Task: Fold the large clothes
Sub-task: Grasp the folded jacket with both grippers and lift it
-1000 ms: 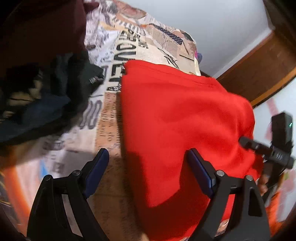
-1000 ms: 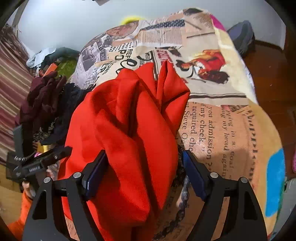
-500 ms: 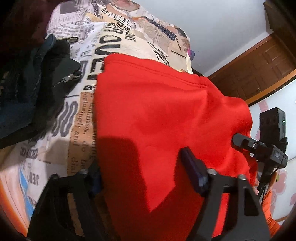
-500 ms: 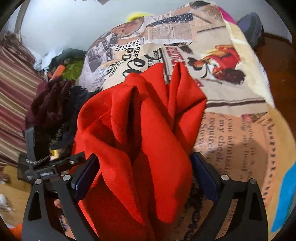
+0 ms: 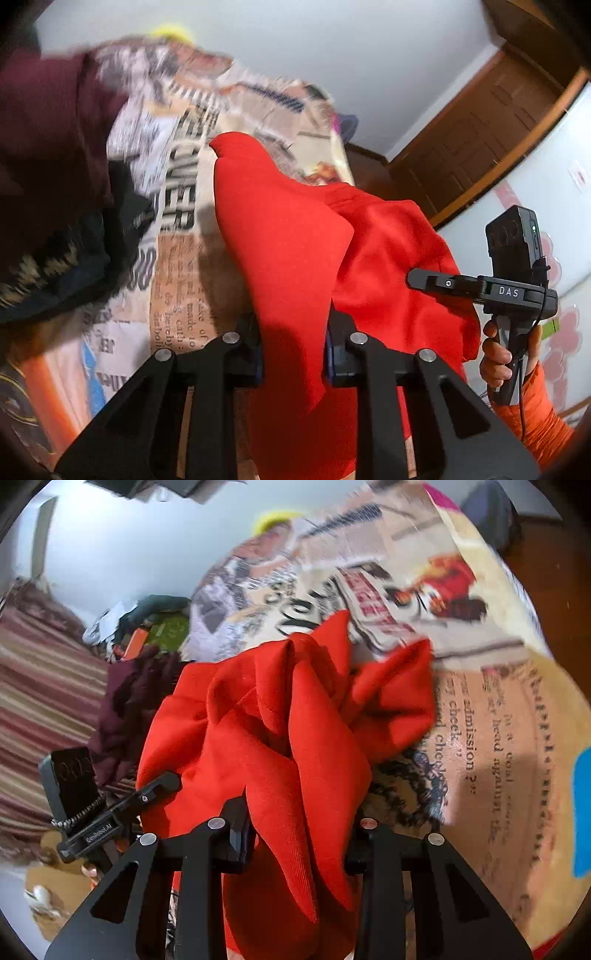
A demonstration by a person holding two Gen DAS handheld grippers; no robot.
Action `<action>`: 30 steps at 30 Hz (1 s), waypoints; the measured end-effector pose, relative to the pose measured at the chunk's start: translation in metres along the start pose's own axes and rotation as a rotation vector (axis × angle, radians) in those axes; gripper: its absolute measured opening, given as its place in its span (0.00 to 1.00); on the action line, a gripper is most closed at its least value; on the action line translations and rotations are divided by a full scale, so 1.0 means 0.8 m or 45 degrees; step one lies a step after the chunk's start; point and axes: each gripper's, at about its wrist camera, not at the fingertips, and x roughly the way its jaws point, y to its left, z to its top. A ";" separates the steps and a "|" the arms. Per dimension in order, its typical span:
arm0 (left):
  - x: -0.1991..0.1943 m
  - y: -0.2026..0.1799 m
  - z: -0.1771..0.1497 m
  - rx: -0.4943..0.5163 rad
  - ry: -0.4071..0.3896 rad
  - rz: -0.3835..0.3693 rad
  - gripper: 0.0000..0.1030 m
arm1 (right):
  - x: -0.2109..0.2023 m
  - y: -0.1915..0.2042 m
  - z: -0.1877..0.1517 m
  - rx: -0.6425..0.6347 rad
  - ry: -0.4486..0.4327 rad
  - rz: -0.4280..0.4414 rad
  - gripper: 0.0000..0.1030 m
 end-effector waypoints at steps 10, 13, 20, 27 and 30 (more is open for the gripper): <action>-0.179 -0.022 0.045 0.125 -0.310 0.077 0.22 | -0.069 0.144 0.028 -0.259 -0.212 0.084 0.28; -0.231 -0.008 0.059 0.150 -0.390 0.144 0.22 | -0.061 0.191 0.041 -0.338 -0.240 0.135 0.28; -0.340 0.065 0.097 0.138 -0.553 0.315 0.22 | -0.010 0.301 0.082 -0.470 -0.261 0.282 0.28; -0.362 0.190 0.131 0.008 -0.546 0.404 0.22 | 0.098 0.377 0.111 -0.551 -0.213 0.319 0.28; -0.335 0.248 0.141 -0.086 -0.479 0.413 0.22 | 0.154 0.383 0.122 -0.537 -0.152 0.286 0.28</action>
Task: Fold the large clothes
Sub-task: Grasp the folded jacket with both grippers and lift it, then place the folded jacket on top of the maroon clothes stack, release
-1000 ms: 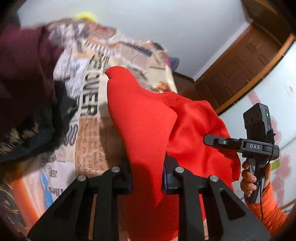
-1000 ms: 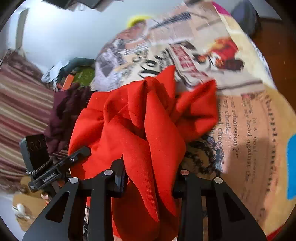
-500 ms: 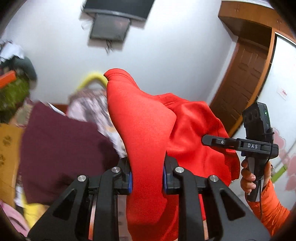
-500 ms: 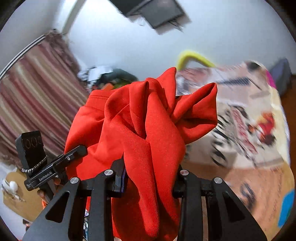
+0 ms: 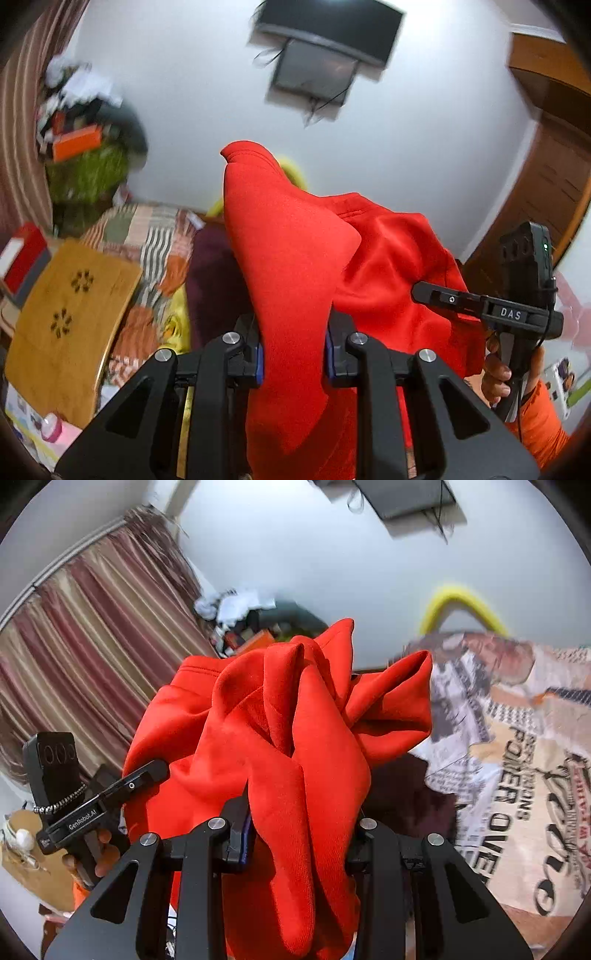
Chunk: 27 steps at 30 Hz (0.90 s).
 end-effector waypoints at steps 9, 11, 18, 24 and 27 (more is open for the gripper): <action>0.093 0.069 -0.042 0.013 0.161 0.114 0.52 | 0.083 -0.068 -0.021 0.118 0.123 -0.134 0.36; 0.090 0.061 -0.048 0.080 0.140 0.178 0.62 | 0.076 -0.063 -0.020 0.086 0.110 -0.188 0.43; 0.047 0.041 -0.068 0.121 0.089 0.302 0.69 | 0.020 -0.023 -0.035 -0.119 -0.002 -0.486 0.50; -0.021 -0.007 -0.094 0.244 0.022 0.384 0.70 | -0.045 0.024 -0.053 -0.258 -0.088 -0.566 0.50; -0.064 -0.034 -0.103 0.248 -0.037 0.364 0.70 | -0.087 0.058 -0.064 -0.319 -0.166 -0.540 0.50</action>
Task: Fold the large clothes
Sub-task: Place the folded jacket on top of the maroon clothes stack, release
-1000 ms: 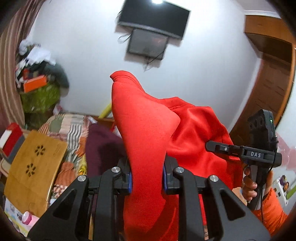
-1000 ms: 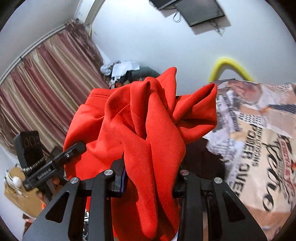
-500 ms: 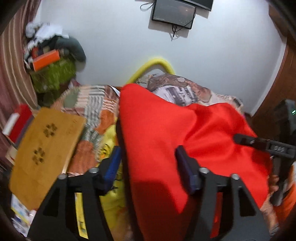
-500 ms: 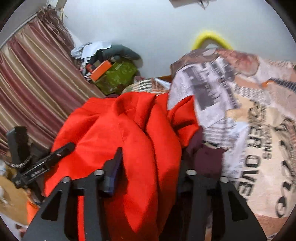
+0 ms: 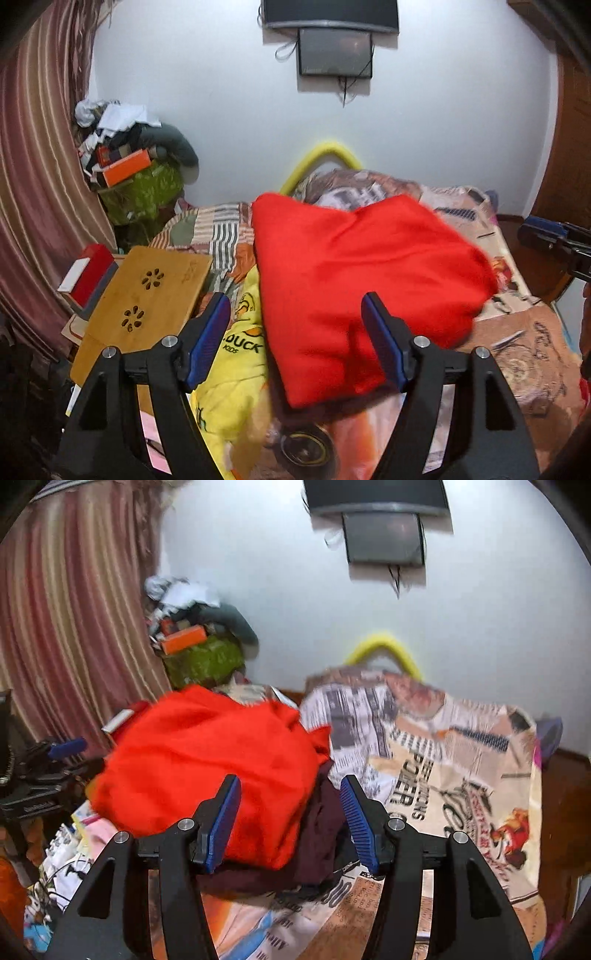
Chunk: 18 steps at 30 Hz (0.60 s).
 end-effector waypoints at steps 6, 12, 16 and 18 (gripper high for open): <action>-0.130 -0.036 -0.001 -0.013 -0.258 -0.022 0.70 | -0.117 0.043 0.001 -0.085 -0.243 0.045 0.50; -0.252 -0.070 -0.027 -0.045 -0.554 -0.029 0.70 | -0.220 0.076 -0.020 -0.107 -0.490 0.099 0.50; -0.308 -0.097 -0.061 -0.035 -0.688 -0.012 0.70 | -0.268 0.093 -0.045 -0.117 -0.613 0.100 0.51; -0.334 -0.115 -0.080 -0.009 -0.754 0.035 0.70 | -0.279 0.101 -0.056 -0.135 -0.637 0.094 0.50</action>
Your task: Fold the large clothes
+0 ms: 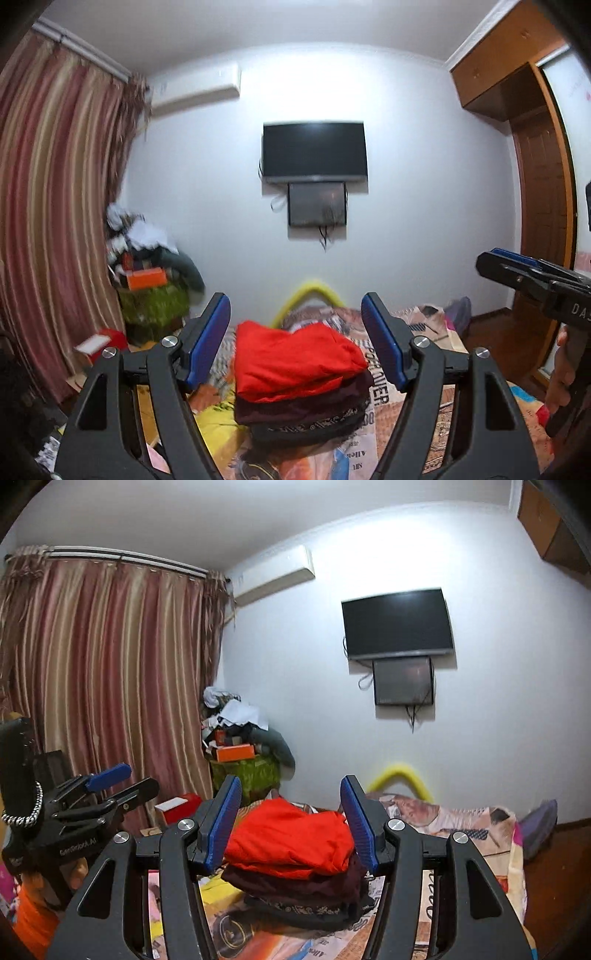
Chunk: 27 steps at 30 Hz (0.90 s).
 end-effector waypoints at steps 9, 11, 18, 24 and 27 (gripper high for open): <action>-0.058 -0.023 -0.017 -0.047 -0.058 0.043 0.90 | -0.026 0.010 -0.023 0.009 -0.061 -0.110 0.81; -0.060 -0.020 -0.021 -0.072 -0.056 0.057 0.97 | -0.033 0.014 -0.027 -0.013 -0.065 -0.135 0.87; -0.064 -0.017 -0.032 -0.115 -0.042 0.090 0.99 | -0.034 0.019 -0.032 -0.048 -0.067 -0.209 1.00; -0.059 -0.017 -0.036 -0.105 -0.031 0.103 1.00 | -0.035 0.016 -0.041 -0.026 -0.039 -0.193 1.00; -0.059 -0.020 -0.039 -0.097 -0.026 0.110 1.00 | -0.038 0.015 -0.047 -0.012 -0.031 -0.189 1.00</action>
